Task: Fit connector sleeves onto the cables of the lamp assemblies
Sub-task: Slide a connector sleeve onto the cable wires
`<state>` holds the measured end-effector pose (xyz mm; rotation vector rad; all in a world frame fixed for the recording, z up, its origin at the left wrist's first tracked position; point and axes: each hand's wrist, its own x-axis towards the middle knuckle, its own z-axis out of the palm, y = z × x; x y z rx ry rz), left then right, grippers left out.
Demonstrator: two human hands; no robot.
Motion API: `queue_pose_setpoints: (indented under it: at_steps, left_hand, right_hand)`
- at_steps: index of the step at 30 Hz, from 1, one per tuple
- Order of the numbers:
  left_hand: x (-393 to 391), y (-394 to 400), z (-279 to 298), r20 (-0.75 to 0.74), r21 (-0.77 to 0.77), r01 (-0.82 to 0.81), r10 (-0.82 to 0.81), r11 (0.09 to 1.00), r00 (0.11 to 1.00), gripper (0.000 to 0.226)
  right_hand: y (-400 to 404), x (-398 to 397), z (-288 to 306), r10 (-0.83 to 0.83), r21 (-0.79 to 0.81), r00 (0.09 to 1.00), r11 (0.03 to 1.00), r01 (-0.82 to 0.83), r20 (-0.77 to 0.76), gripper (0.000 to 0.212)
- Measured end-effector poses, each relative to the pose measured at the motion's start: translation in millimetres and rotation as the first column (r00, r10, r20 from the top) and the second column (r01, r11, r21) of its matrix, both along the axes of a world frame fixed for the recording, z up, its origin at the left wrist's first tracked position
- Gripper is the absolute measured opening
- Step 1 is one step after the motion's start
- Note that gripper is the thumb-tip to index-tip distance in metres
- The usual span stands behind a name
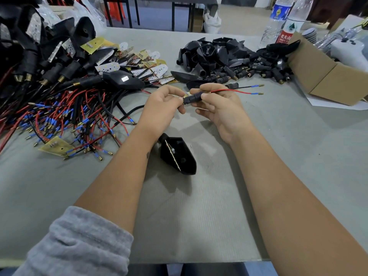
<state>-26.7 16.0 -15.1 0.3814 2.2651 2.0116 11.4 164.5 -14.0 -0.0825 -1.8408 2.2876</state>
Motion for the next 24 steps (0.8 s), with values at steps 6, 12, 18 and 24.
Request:
queue_pose_setpoints:
  at_steps: [6, 12, 18, 24]
  left_hand:
    - [-2.7, 1.6, -1.2, 0.112, 0.123, -0.010, -0.004, 0.992, 0.994, 0.019]
    - [-5.5, 0.2, -2.4, 0.176, 0.214, -0.027, -0.012, 0.976, 0.984, 0.015]
    - [-5.4, 0.5, -2.6, 0.169, 0.136, 0.092, -0.115, 0.986, 0.979, 0.022]
    - [-7.0, -1.5, -7.1, 0.093, 0.025, 0.085, -0.087, 0.996, 0.992, 0.025]
  right_hand:
    - [-2.6, -1.2, -1.4, 0.031, -0.022, 1.000, 0.999, -0.031, -0.002, 0.012]
    - [-2.3, -6.4, -1.3, -0.061, -0.274, 0.998, 0.960, 0.054, -0.018, 0.027]
    - [10.9, -7.4, 0.6, -0.160, -0.535, 0.987, 0.836, 0.118, -0.032, 0.035]
    - [13.0, -8.4, -0.3, -0.236, -0.483, 0.971, 0.847, 0.224, 0.036, 0.029]
